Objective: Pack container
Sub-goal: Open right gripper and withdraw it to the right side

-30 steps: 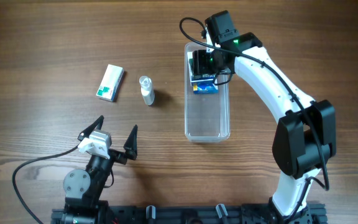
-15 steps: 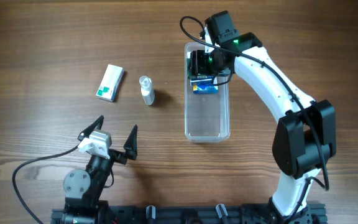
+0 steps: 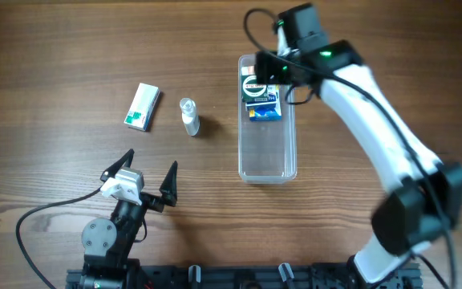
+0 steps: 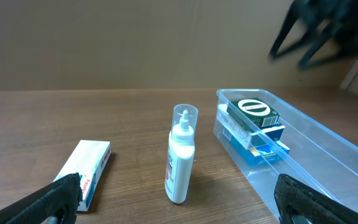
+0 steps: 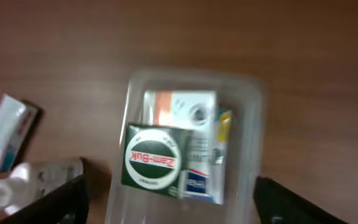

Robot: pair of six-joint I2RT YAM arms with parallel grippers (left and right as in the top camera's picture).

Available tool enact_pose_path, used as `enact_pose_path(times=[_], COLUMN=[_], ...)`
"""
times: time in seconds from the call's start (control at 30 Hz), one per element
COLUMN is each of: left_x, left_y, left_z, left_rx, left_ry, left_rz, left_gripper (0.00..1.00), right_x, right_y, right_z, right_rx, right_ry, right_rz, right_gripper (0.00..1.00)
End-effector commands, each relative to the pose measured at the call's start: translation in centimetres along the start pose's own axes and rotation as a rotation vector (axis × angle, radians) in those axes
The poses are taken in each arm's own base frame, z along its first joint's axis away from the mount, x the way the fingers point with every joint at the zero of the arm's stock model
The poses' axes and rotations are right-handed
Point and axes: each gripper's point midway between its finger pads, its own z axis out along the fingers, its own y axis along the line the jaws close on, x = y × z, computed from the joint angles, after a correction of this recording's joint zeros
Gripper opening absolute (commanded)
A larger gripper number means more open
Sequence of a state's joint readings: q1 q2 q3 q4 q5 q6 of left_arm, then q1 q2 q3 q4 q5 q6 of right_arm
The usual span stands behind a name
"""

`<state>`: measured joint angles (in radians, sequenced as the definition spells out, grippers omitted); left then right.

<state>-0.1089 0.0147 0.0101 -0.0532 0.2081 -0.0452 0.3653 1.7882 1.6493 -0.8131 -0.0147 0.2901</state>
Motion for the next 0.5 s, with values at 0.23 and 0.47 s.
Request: enact_pose_path(times=[0.23, 0.47], left_x=[0.2, 0.2], left_y=[0.0, 0.0], left_z=[0.0, 0.0], left_rx=[0.005, 0.005], left_ry=[0.002, 0.002], left_rz=[0.014, 0.014], left_gripper=[1.00, 1.00], right_x=[-0.6, 2.7], right_y=[-18.4, -26.3], right_z=[-10.0, -9.2], right_rx=[0.389, 0.452], right_ry=[-0.110, -0.026], right_rz=[0.335, 0.544], right_gripper=[1.00, 1.00])
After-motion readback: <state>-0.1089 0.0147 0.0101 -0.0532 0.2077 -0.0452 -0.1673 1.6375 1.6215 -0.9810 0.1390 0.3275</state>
